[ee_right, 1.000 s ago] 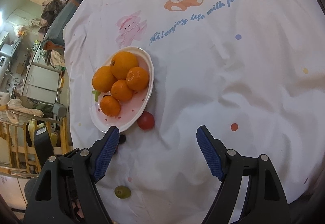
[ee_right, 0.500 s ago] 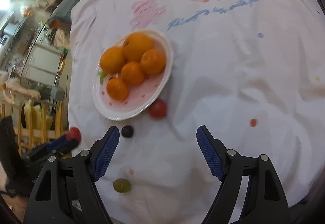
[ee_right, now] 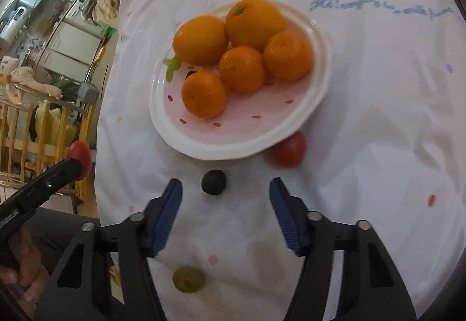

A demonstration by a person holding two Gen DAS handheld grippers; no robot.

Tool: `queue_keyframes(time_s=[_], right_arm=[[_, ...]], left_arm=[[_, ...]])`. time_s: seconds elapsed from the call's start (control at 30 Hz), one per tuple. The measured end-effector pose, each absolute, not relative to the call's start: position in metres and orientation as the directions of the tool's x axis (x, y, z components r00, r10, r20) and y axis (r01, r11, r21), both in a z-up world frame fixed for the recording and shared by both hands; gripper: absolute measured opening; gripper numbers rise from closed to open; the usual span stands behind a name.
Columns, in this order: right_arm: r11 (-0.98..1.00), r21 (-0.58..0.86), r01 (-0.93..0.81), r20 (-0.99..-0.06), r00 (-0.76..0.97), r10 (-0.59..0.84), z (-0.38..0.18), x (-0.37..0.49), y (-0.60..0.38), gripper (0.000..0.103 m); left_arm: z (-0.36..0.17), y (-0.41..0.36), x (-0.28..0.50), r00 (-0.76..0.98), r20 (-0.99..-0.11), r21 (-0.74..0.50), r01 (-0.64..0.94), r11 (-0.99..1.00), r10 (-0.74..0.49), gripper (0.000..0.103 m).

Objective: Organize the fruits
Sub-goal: 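Grasp the dark plum on the sheet with the right gripper while the left holds the tomato, then lower the dark plum onto the plate and open the right gripper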

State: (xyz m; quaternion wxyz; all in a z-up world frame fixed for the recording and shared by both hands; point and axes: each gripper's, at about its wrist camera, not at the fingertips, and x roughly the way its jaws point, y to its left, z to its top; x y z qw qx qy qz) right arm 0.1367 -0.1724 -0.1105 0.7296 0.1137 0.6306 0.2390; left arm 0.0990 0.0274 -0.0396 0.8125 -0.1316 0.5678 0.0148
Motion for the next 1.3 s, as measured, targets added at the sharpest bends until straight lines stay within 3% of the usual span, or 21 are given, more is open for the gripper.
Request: queue_keyframes(time_s=[0.27, 0.43, 0.77, 1.3], right_arm=[[0.865, 0.452, -0.219, -0.881, 0.042, 0.471, -0.134, 0.142, -0.146, 0.043], [0.887, 0.385, -0.256, -0.908, 0.064, 0.413, -0.135, 0.140, -0.142, 0.020], [0.851, 0.479, -0.215, -0.862, 0.072, 0.502, -0.111, 0.132, -0.173, 0.020], [0.780, 0.595, -0.191, -0.743, 0.240, 0.625, -0.049, 0.171, -0.214, 0.020]], left_arm=[[-0.039, 0.021, 0.101, 0.348, -0.926, -0.208, -0.146, 0.967, -0.147, 0.026], [-0.040, 0.017, 0.102, 0.348, -0.927, -0.199, -0.133, 0.971, -0.142, 0.026], [-0.046, 0.020, 0.105, 0.347, -0.932, -0.164, -0.147, 0.975, -0.105, 0.026], [-0.040, 0.022, 0.137, 0.365, -0.927, -0.139, -0.128, 0.982, -0.083, 0.026]])
